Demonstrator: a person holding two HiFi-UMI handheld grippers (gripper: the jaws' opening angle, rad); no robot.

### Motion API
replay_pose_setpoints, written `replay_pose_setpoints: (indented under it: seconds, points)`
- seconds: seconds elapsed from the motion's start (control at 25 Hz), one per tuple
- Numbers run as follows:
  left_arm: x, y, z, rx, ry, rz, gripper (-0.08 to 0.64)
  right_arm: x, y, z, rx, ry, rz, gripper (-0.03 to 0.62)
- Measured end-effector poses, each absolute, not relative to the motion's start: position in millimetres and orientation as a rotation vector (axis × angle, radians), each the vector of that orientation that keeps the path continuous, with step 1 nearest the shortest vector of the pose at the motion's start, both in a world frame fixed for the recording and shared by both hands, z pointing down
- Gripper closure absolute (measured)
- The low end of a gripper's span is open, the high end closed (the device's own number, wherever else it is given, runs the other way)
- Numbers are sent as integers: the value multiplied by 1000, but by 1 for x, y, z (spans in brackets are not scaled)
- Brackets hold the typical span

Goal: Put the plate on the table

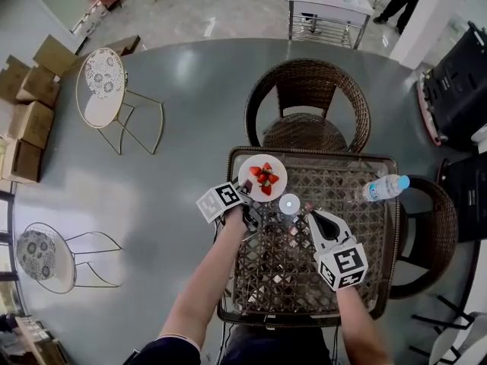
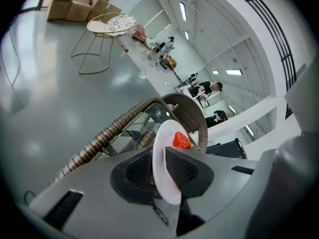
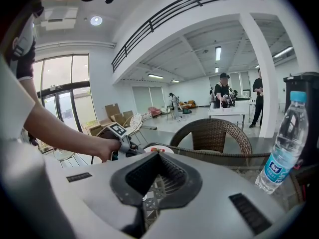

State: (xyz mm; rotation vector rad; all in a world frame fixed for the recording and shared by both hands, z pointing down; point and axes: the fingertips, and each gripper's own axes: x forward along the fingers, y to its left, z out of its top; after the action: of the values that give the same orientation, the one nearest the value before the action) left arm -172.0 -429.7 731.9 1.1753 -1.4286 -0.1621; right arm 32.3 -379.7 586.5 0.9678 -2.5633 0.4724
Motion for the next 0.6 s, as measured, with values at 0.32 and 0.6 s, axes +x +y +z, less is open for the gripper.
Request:
replay_pose_setpoints:
  seconds: [0.32, 0.6]
  points:
    - [-170, -436, 728, 1261, -1551, -59, 409, 39, -377, 584, 967, -2577, 473, 588]
    - [-167, -436, 725, 1314, -1585, 3, 373, 44, -373, 583, 979, -2577, 476, 588]
